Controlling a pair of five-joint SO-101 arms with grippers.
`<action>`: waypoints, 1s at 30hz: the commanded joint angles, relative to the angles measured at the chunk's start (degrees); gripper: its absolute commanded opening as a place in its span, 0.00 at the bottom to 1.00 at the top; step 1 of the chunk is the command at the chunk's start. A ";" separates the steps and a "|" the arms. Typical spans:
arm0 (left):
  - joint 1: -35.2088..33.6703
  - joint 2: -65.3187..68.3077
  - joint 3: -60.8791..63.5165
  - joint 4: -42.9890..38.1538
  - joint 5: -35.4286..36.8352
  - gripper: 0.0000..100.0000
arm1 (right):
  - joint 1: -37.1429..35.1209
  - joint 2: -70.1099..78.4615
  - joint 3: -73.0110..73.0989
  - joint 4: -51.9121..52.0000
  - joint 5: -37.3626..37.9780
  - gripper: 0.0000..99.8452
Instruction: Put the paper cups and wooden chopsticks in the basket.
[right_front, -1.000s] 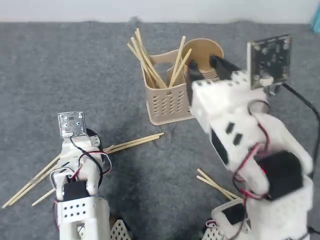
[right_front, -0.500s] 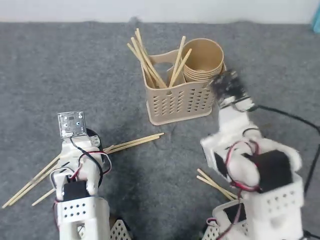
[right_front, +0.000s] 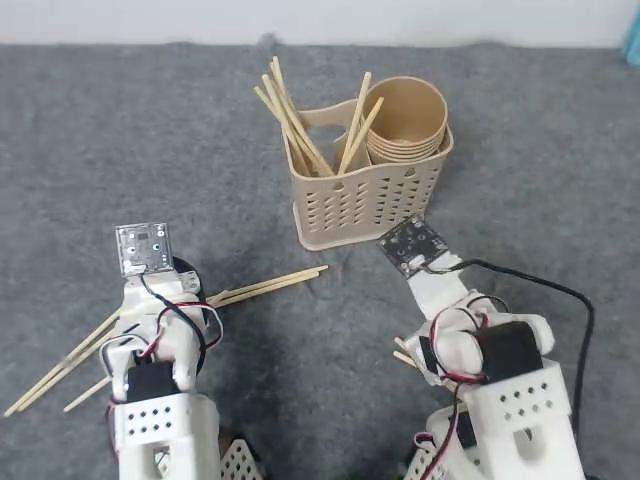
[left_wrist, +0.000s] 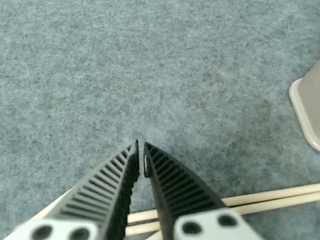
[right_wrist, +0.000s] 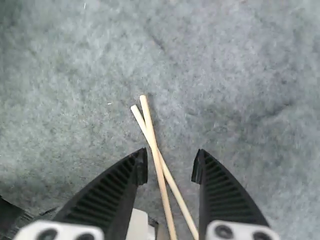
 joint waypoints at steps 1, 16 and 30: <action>0.00 -0.88 -0.40 -1.58 -0.62 0.01 | 0.57 3.03 -0.35 -1.45 4.92 0.17; 0.00 -0.88 -0.40 -1.67 -0.62 0.01 | -4.53 31.16 11.16 -27.82 10.11 0.17; 0.26 -0.88 -0.40 -1.76 -0.62 0.01 | -4.44 39.78 11.08 -37.32 6.42 0.03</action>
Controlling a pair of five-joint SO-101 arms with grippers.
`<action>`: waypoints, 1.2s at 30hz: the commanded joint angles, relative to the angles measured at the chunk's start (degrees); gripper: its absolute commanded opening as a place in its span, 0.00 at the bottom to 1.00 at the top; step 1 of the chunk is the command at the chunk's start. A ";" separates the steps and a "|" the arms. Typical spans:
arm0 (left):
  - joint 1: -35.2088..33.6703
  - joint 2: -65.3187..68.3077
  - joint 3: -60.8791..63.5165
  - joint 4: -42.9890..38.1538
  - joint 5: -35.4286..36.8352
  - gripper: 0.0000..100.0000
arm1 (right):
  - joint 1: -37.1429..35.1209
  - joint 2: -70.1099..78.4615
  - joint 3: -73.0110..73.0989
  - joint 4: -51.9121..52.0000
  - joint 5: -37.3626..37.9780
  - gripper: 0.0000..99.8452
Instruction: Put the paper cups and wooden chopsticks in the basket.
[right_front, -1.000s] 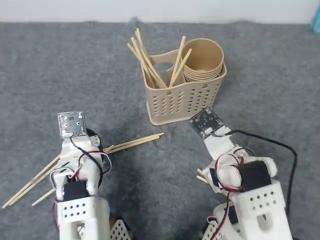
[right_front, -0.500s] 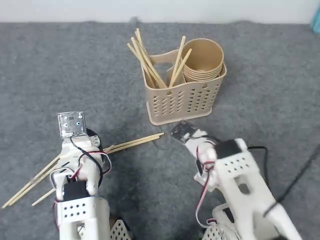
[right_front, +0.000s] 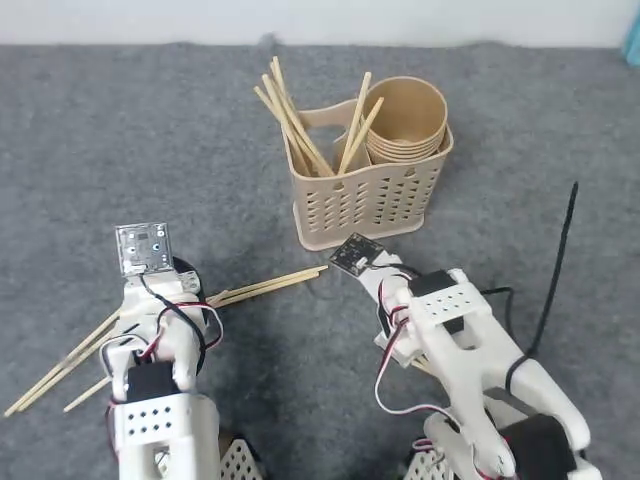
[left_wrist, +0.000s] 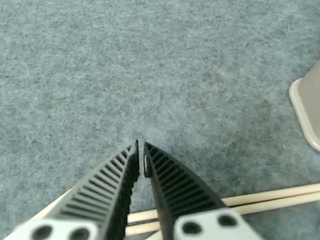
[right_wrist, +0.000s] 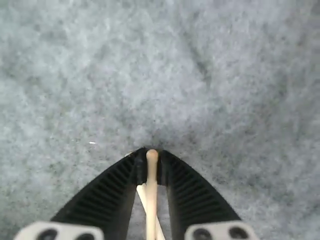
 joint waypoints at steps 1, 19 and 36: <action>0.35 -0.88 -0.40 -1.76 -0.62 0.01 | -0.31 -0.13 -0.35 -0.84 -0.79 0.02; 0.35 -0.88 -0.40 -1.76 -0.62 0.01 | 6.55 -20.35 -6.59 3.65 -0.79 0.01; 0.09 -0.88 -0.40 -1.76 -0.53 0.01 | 6.55 -54.20 -23.30 7.34 -19.69 0.01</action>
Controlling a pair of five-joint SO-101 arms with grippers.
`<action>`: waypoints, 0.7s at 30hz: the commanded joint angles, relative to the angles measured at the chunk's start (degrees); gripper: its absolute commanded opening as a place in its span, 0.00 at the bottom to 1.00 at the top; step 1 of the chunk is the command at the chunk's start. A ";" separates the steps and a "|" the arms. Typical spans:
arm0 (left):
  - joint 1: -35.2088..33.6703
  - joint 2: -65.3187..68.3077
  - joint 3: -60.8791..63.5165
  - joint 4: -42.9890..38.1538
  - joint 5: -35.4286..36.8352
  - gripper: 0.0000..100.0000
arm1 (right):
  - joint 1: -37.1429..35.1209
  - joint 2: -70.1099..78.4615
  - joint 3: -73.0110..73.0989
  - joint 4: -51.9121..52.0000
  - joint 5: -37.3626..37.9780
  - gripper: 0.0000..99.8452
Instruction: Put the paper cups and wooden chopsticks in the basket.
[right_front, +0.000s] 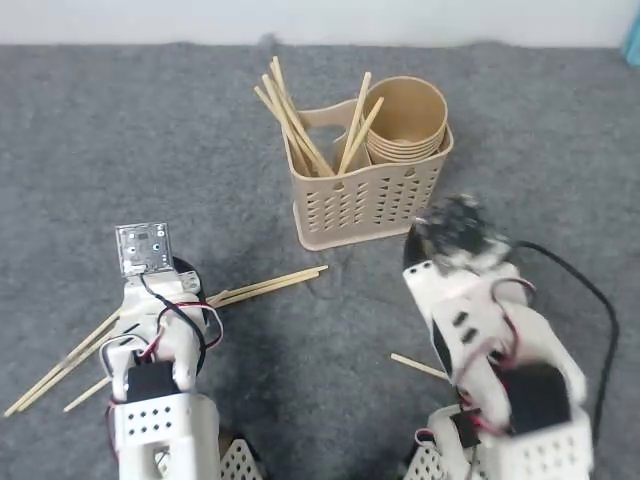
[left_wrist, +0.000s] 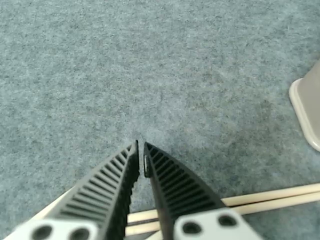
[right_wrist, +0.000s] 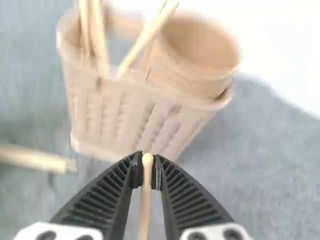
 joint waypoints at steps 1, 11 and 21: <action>0.09 -0.88 -0.40 -1.76 -0.53 0.01 | 0.66 -1.63 -7.65 0.22 -6.95 0.01; 0.09 -0.88 -0.40 -1.76 -0.53 0.01 | 0.66 -1.89 -11.52 -13.93 -26.90 0.01; 0.18 -0.88 -0.40 -1.76 -0.62 0.01 | 0.57 0.48 -11.69 -35.38 -32.62 0.01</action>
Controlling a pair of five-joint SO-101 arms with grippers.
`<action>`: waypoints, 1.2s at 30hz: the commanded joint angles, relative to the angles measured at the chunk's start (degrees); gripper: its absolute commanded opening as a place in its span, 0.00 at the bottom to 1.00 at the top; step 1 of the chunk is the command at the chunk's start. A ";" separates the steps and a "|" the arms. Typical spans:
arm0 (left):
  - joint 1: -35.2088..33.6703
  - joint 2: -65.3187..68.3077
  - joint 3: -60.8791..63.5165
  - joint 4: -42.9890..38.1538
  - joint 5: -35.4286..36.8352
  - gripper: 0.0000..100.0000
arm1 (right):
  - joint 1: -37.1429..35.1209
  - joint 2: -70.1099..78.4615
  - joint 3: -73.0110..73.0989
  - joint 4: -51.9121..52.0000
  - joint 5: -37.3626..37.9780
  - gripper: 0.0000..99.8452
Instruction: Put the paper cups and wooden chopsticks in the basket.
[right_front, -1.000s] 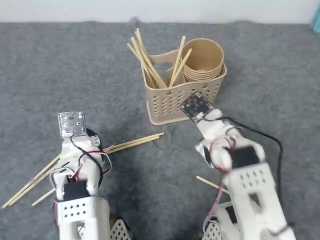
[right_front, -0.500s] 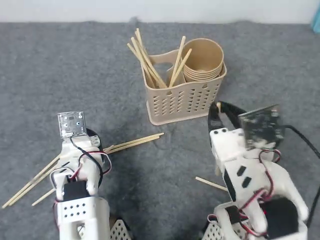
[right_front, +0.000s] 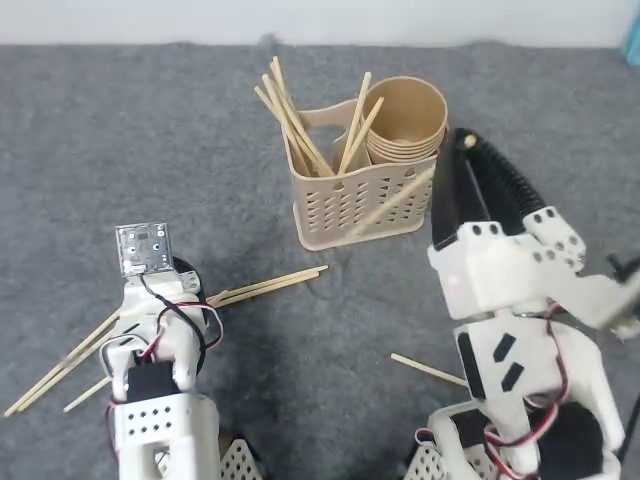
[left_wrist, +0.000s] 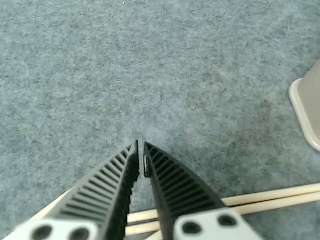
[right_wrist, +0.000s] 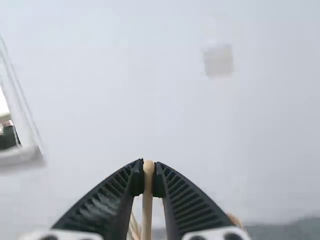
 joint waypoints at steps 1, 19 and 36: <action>0.26 -0.88 -0.40 -1.76 -0.62 0.01 | 0.31 3.30 -3.25 -8.22 -0.97 0.01; 0.35 -0.88 -0.40 -2.02 -0.62 0.01 | -2.24 39.87 -19.60 -13.85 -1.05 0.01; 0.26 -0.88 -0.31 -2.73 -0.62 0.01 | -14.29 46.46 1.58 -19.74 8.18 0.08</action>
